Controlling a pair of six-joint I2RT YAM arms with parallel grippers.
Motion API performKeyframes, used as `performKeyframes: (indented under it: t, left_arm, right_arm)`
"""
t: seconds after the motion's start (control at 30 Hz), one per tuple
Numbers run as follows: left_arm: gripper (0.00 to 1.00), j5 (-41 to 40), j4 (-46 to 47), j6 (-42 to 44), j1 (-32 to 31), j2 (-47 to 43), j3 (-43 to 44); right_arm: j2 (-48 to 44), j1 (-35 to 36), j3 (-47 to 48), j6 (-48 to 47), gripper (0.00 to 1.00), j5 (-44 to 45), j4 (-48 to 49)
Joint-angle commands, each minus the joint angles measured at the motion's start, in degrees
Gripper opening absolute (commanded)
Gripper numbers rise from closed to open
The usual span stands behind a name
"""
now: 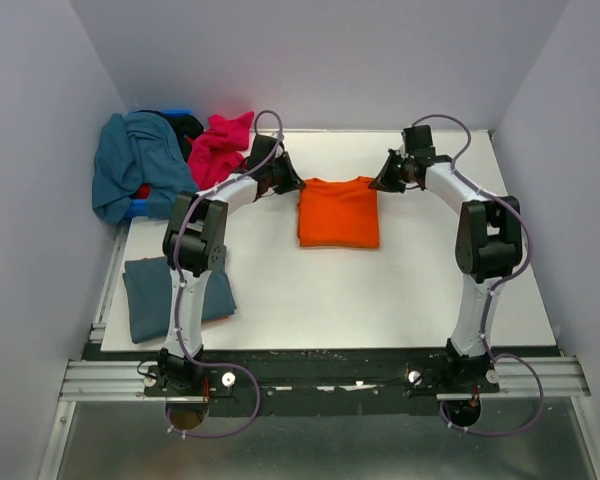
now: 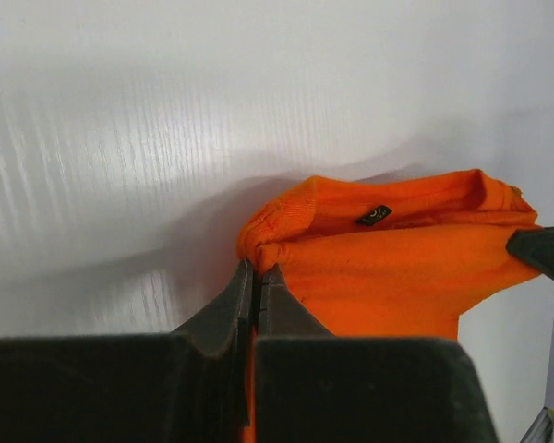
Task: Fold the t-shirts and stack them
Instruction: Put the neatly folded tshirt into the corner of the board with both arms
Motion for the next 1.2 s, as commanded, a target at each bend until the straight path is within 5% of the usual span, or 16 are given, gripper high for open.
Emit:
performKeyframes:
  t: [0.0, 0.3, 0.57, 0.93, 1.17]
  left_arm:
    - [0.0, -3.0, 5.2, 4.1, 0.4, -11.1, -8.8]
    - [0.0, -5.5, 8.8, 5.7, 0.4, -29.6, -26.1]
    - [0.0, -10.1, 2.9, 6.7, 0.5, -47.3, -36.4]
    - [0.0, -30.0, -24.7, 4.8, 0.6, -78.7, -40.7]
    - [0.0, -51.4, -52.0, 1.4, 0.9, -86.7, -34.4]
  right_arm:
    - [-10.2, 2.0, -8.9, -2.6, 0.01, -1.4, 5.4]
    - [-25.9, 4.2, -23.9, -3.3, 0.01, -3.1, 11.1]
    - [-38.6, 9.0, -30.8, -6.4, 0.01, -2.3, 12.3]
    - [-47.7, 20.9, -28.9, -6.3, 0.01, -3.7, 8.4]
    - [-44.6, 34.5, -23.3, -4.6, 0.01, -1.5, 7.8]
